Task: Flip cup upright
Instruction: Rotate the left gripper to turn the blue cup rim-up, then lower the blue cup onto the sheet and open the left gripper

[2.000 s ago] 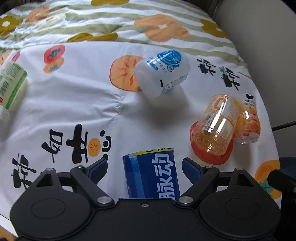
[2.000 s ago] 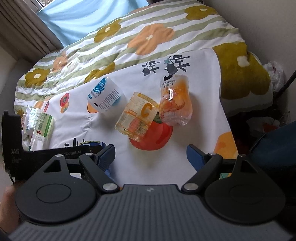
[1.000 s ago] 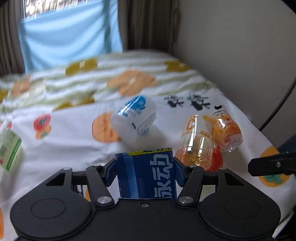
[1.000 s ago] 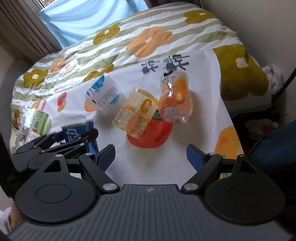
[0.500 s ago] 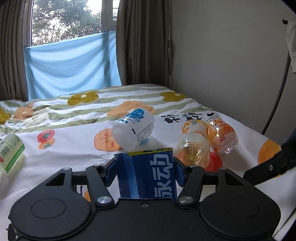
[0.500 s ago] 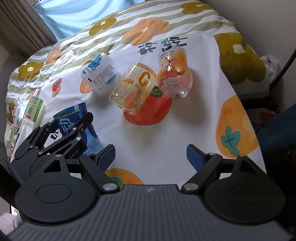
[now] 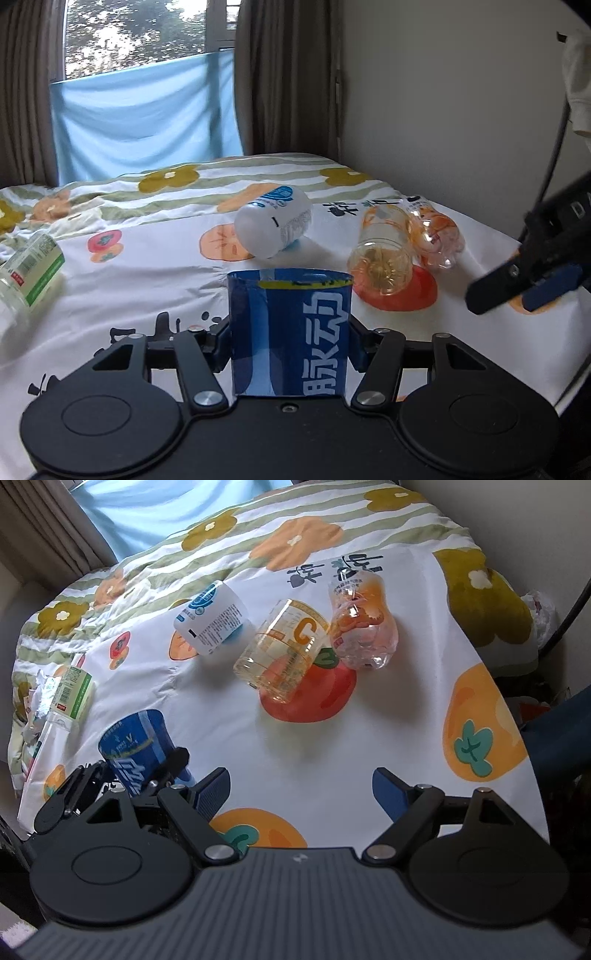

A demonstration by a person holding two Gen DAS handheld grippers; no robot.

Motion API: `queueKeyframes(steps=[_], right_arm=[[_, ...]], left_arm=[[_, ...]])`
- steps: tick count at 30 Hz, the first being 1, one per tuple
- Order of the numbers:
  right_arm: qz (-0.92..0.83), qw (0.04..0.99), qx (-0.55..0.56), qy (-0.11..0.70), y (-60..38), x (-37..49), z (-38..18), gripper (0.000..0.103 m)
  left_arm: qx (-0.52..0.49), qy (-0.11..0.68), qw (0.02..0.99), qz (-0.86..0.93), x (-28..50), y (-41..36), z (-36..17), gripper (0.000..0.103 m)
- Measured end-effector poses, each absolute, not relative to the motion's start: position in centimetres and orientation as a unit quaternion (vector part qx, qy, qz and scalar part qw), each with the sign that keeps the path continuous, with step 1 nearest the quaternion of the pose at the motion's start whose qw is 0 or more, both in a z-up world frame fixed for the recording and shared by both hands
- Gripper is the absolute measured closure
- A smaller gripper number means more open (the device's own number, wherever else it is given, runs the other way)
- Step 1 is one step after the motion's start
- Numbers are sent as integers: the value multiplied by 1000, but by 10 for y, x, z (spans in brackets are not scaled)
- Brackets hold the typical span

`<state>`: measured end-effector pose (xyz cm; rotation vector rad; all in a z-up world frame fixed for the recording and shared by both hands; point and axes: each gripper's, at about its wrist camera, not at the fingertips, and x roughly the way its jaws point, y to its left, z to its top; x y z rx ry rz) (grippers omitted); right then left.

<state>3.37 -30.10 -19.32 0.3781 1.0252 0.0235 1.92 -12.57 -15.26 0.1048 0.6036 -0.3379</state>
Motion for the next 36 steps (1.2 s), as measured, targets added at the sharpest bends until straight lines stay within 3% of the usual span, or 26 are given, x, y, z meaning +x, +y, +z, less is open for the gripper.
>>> queueKeyframes(steps=[6,13,31,32,34,36], right_arm=[[11,856,179,486,-296,35,-192,4],[4,854,176,489,-293,36,-196,4],[10,854,180,488,-288,35,-196,4],[10,854,180,488,-287,35,-196,4],[10,855,180,487,-287,34,-195,4],[12,856,181,485,-286,33,-193,4]], left_arm=[[33,288,945,-149,13,-115,-149,40],[18,224,960,-169,26,-131,-155,40],[27,290,940,-176,21,-127,-165,39],[27,294,939,-177,22,-127,-165,37],[28,303,935,-180,23,-128,-164,18],[35,303,936,-178,24,-129,-160,9]])
